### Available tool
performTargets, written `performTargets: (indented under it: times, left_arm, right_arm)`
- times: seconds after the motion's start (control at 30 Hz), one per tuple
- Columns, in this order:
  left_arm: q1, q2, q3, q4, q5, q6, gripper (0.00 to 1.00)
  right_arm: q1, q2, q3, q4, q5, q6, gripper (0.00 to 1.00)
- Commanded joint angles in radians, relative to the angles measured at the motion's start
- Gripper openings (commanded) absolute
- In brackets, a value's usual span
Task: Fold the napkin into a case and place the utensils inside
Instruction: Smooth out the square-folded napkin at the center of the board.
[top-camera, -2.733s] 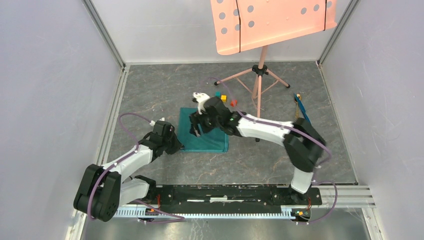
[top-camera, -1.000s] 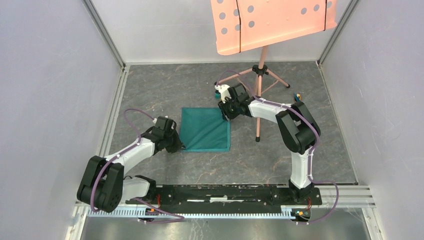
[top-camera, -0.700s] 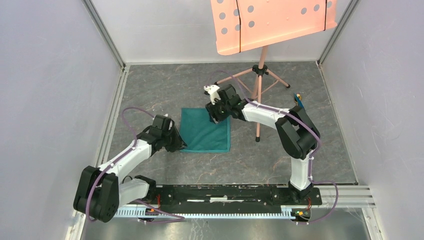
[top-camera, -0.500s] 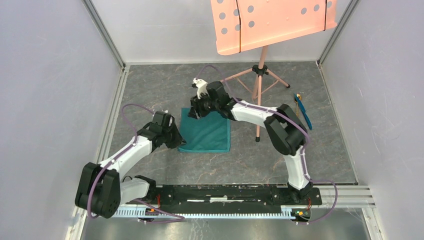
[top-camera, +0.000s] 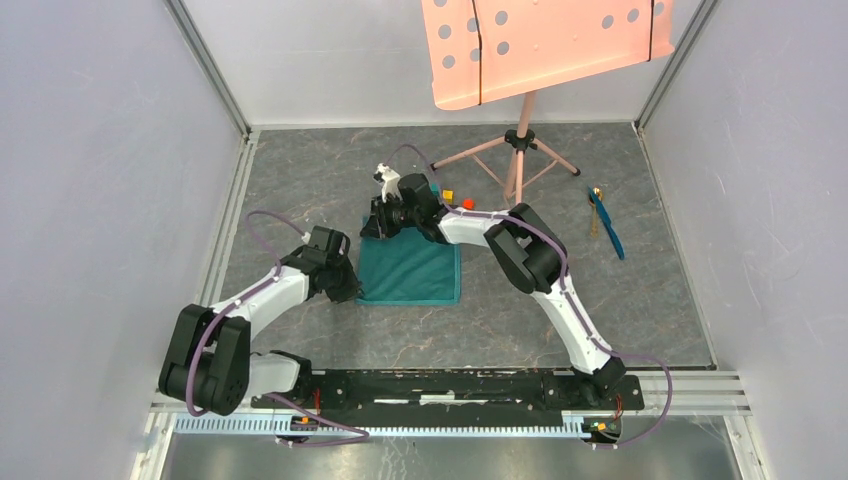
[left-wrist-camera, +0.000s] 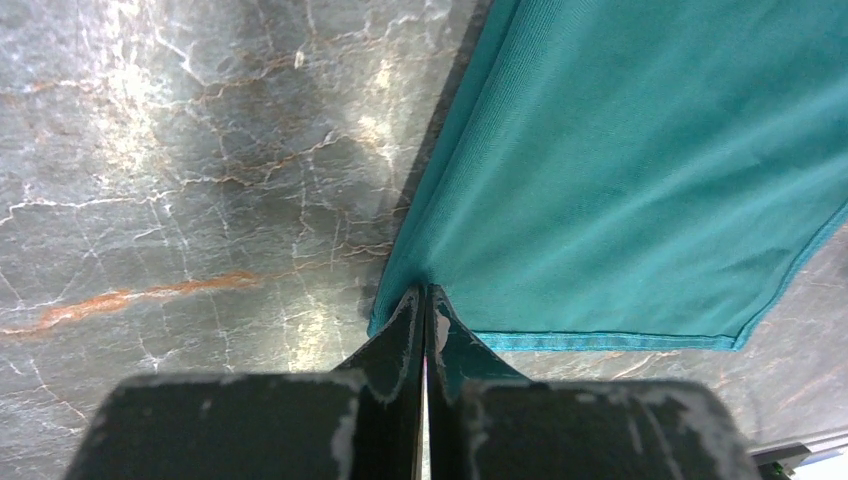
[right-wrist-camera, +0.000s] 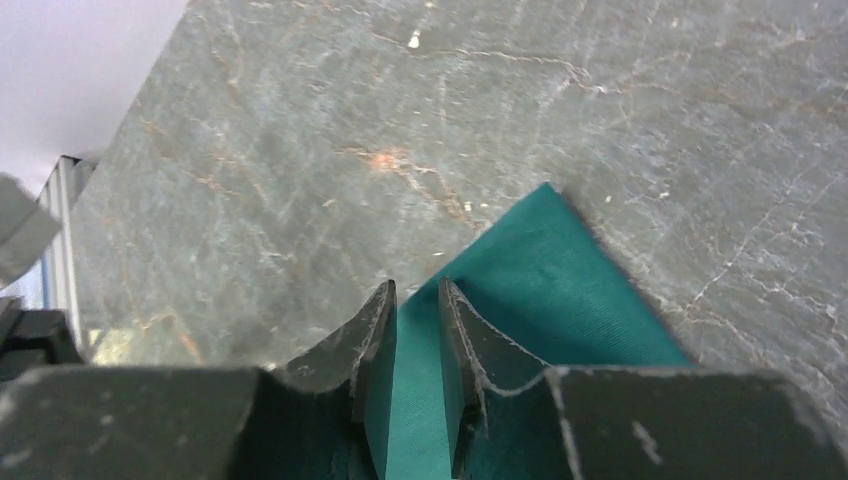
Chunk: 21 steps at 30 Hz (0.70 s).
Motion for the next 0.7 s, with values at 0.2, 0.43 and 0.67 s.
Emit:
performTargets:
  times: [0.2, 0.43, 0.67]
  left_arm:
    - [0.006, 0.050, -0.044, -0.044, -0.070, 0.001, 0.02]
    - [0.006, -0.026, -0.006, -0.088, -0.047, 0.053, 0.03]
    - [0.007, -0.148, 0.113, -0.131, 0.120, 0.076, 0.55]
  right_arm:
    - [-0.048, 0.172, 0.192, 0.011, 0.030, 0.006, 0.40]
    - [-0.048, 0.098, 0.341, -0.191, 0.033, -0.082, 0.56]
    - [-0.042, -0.288, 0.085, -0.593, 0.145, -0.258, 0.63]
